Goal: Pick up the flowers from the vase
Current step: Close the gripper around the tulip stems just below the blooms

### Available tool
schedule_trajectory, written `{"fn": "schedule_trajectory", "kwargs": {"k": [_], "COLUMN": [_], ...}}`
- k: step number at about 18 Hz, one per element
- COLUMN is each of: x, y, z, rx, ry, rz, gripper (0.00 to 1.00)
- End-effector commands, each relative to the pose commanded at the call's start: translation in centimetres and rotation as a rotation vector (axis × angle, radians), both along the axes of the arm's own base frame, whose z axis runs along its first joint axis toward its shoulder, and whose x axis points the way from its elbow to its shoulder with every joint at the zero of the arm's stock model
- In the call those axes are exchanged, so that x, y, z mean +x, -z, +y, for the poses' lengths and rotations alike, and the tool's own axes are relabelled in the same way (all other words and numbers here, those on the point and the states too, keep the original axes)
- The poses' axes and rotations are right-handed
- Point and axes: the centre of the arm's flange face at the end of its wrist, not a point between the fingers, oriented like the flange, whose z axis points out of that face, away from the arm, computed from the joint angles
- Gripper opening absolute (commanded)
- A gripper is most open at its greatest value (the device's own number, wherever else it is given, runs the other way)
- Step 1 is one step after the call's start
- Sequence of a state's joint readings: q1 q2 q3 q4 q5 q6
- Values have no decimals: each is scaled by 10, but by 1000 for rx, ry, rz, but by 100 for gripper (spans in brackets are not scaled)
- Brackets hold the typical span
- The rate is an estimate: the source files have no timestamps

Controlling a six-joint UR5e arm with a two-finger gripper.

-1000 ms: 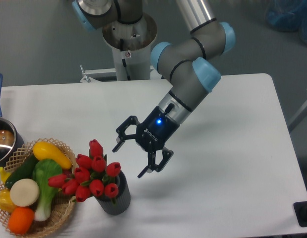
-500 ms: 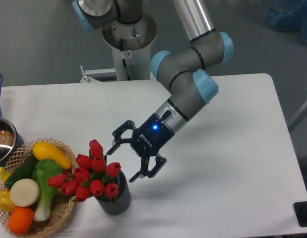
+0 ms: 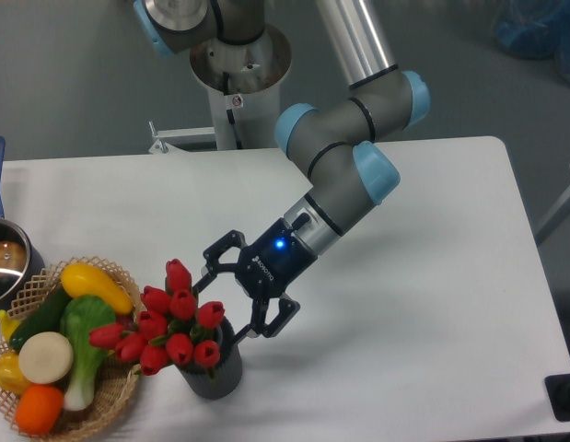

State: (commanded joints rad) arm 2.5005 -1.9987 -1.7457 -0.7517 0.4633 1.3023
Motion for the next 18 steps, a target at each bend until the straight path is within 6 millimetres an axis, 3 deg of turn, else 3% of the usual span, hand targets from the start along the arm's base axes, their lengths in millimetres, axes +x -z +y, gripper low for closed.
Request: {"fn": "schedule_trajectory", "kwargs": {"k": [18], "x": [2], "y": [10], "z": [21], "rx": [5], "ry": [29], "rz": [6], "gripper": [100]}}
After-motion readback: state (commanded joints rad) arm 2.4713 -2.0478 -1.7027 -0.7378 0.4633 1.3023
